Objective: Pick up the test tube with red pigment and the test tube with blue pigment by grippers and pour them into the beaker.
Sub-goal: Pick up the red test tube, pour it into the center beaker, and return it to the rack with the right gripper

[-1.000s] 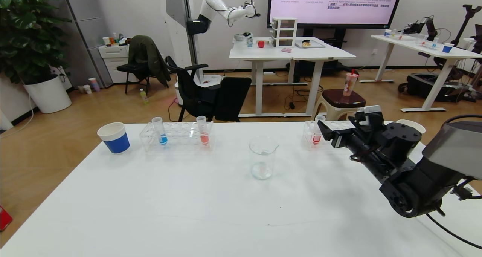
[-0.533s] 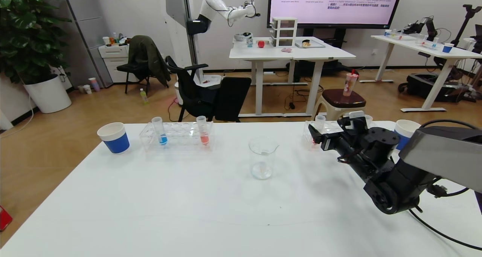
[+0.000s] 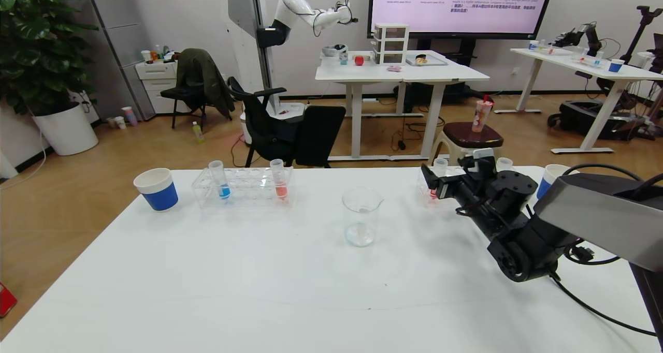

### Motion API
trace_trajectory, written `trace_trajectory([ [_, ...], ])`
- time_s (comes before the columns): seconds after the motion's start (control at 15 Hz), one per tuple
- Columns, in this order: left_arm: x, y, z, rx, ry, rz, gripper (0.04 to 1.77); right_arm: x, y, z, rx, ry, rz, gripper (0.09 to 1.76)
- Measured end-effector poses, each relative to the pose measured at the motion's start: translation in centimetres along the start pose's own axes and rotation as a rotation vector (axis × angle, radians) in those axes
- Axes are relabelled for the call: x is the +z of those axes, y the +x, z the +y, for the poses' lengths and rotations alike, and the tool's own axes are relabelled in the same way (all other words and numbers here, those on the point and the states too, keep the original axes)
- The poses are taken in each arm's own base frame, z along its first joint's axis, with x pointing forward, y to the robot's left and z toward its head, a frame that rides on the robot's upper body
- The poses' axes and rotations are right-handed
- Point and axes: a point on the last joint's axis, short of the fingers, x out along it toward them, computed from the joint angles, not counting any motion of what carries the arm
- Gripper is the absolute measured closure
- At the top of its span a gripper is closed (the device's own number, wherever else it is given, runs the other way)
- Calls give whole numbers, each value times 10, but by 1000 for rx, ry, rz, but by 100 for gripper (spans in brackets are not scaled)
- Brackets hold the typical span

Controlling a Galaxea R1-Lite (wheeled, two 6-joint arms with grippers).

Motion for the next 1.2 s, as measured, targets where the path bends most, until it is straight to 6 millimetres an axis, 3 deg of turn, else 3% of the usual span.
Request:
trace_trajectory([
  [0.13,0,0,0,0,0,0,6,-2,2,0,2,0,-4,117],
  [0.2,0,0,0,0,0,0,6,-3,3,2,6,1,-7,146],
  [0.27,0,0,0,-1,0,0,6,-4,4,0,6,1,-10,154],
  [0.33,0,0,0,0,0,0,6,-4,4,1,6,1,-12,134],
  [0.73,0,0,0,0,0,0,6,-1,7,4,5,-2,-20,135],
  [1.2,0,0,0,0,0,0,6,62,11,7,22,-6,-54,135],
])
